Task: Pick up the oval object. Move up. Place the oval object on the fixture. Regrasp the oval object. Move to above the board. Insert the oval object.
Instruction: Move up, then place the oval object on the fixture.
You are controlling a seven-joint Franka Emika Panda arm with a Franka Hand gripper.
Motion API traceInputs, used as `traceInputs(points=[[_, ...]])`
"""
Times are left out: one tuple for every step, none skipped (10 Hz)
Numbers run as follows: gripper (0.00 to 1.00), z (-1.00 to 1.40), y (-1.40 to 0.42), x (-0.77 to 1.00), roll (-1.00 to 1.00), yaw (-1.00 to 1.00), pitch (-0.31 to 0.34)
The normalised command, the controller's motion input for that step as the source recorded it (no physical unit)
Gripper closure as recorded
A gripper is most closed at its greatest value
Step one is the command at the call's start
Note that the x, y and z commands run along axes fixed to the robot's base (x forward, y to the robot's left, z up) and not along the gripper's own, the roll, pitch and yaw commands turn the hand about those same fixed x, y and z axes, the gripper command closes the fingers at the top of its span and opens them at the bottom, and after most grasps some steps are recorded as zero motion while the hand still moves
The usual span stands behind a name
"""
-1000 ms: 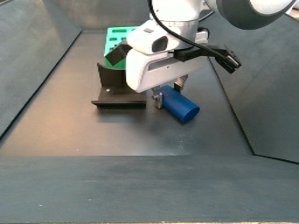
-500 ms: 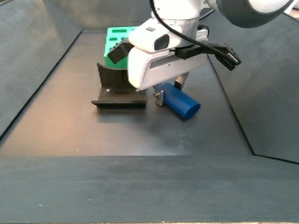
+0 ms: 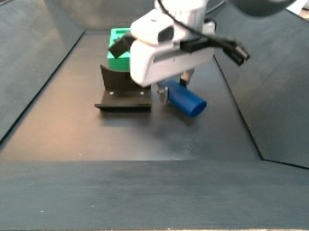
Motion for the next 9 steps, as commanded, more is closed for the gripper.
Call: traceInputs(points=[[1.0,0.55,-0.03,-0.04,0.02,0.0,0.012],[1.0,0.39,-0.02,-0.03,0.03,-0.01,0.02],[1.0,0.23,0.0,-0.02,0.04,-0.01,0.031],[1.0,1.0,0.0,0.0,0.0,0.0,0.0],[1.0,1.0,0.0,0.0,0.0,0.0,0.007],[1.0,1.0,0.0,-0.01,0.01,-0.01,0.025],[1.0,1.0,0.0,-0.01,0.02,-0.01,0.028],[1.0,1.0,0.01,-0.02,0.03,-0.02,0.029],[1.0,1.0,0.01,-0.02,0.04,-0.02,0.03]])
